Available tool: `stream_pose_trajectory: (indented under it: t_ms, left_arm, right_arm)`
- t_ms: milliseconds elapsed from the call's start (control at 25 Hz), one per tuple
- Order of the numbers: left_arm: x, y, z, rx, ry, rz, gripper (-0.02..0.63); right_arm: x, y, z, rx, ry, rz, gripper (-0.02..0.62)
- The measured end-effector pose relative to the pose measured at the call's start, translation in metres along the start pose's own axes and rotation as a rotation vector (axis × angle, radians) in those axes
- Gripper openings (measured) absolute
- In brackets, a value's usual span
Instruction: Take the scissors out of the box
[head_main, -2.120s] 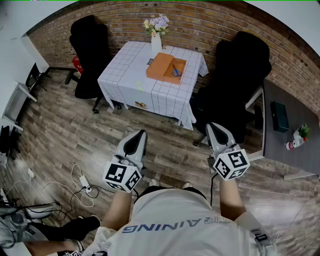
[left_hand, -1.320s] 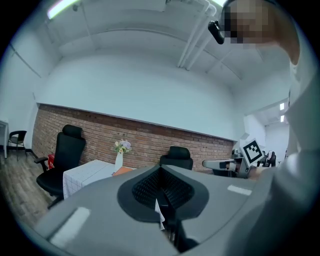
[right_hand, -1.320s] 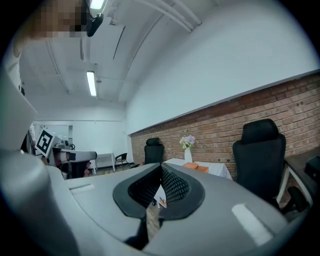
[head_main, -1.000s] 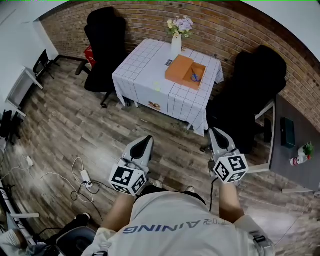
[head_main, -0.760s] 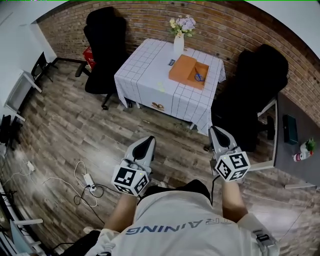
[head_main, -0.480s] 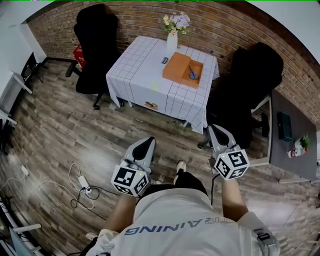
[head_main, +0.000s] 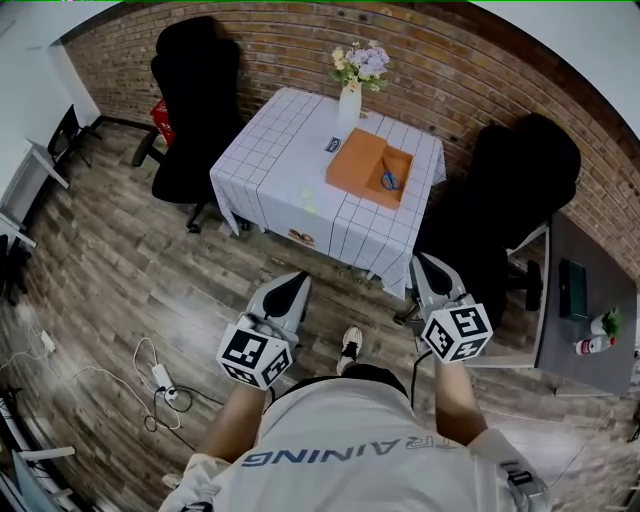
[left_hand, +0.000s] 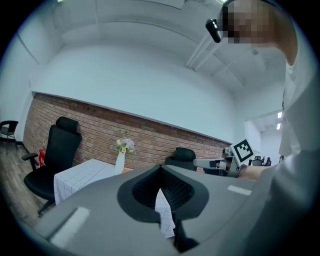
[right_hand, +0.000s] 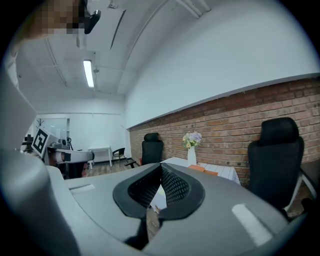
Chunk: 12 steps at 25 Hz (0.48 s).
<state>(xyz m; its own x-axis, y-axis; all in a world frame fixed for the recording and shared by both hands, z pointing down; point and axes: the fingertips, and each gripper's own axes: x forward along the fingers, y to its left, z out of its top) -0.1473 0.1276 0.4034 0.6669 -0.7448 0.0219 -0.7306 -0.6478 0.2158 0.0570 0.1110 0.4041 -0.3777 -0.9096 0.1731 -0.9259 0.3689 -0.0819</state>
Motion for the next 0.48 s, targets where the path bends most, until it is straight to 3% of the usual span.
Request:
stream_pose_trajectory:
  t_ms: [480]
  left_arm:
    - [0.131,0.012,0.024,0.05,0.016,0.034,0.003]
  right_arm:
    - [0.074,-0.109,0.025,0.032,0.0,0.032,0.017]
